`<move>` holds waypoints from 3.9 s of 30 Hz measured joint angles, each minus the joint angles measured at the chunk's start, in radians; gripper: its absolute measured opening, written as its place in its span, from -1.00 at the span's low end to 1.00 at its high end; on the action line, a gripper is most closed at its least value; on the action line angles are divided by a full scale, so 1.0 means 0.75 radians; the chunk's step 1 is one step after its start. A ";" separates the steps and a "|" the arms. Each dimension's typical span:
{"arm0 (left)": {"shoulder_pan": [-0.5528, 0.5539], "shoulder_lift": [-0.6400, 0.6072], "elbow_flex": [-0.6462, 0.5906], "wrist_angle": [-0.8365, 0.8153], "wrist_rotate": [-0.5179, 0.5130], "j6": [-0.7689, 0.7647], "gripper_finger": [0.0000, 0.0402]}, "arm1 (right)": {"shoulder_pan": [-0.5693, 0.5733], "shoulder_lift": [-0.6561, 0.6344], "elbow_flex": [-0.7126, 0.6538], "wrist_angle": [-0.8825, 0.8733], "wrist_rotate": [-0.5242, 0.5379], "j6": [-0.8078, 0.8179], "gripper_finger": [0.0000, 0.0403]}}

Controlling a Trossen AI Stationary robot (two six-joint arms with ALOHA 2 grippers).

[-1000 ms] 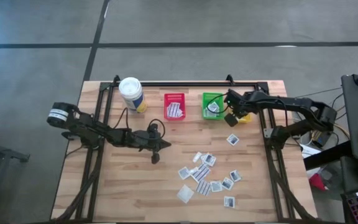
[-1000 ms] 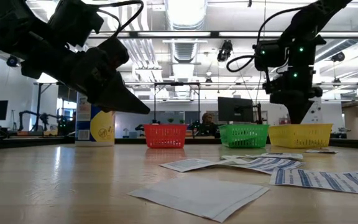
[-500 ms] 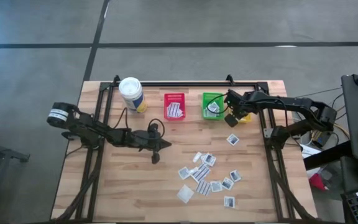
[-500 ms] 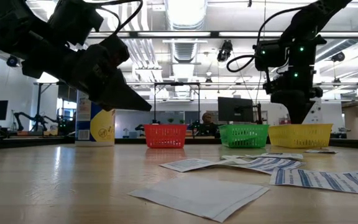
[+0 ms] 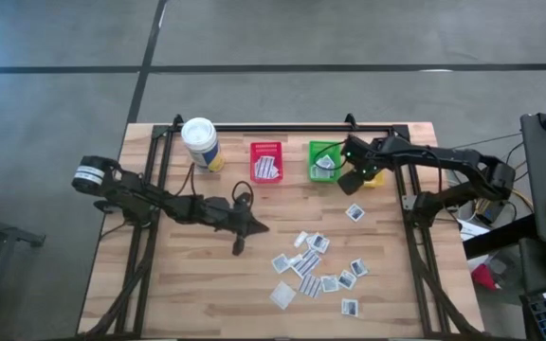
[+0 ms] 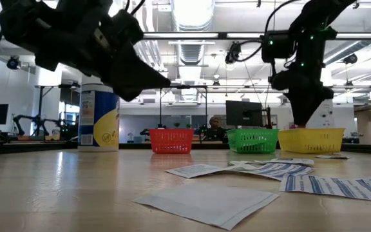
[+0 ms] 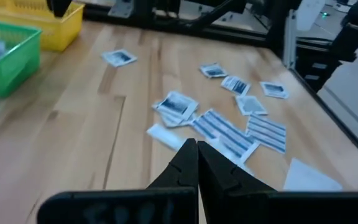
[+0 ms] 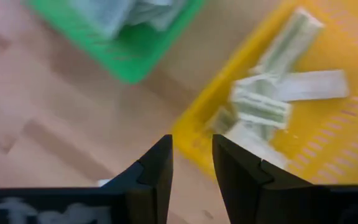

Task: Pick & Place First Aid Supplies
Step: Put the alcohol pad in the green bin

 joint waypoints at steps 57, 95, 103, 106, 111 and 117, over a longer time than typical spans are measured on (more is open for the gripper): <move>-0.044 0.426 0.356 -0.337 0.000 0.121 -1.00 | 1.165 0.325 -0.041 0.763 0.241 0.597 -0.74; -0.043 0.424 0.346 -0.340 -0.115 0.111 -1.00 | 0.956 0.659 -0.038 1.286 0.316 0.593 -0.74; -0.040 0.426 0.345 -0.286 -0.145 0.093 -1.00 | 0.942 0.667 -0.042 1.393 0.302 0.589 -0.74; -0.040 0.440 0.345 -0.234 -0.139 0.100 -1.00 | 0.942 0.643 -0.043 1.393 0.302 0.548 -0.74; -0.040 0.480 0.346 -0.131 -0.120 0.126 -1.00 | 0.942 0.538 -0.043 1.392 0.306 0.478 -0.74; -0.035 0.519 0.354 -0.074 -0.151 0.170 -1.00 | 0.942 0.424 -0.043 1.286 0.308 0.453 -0.74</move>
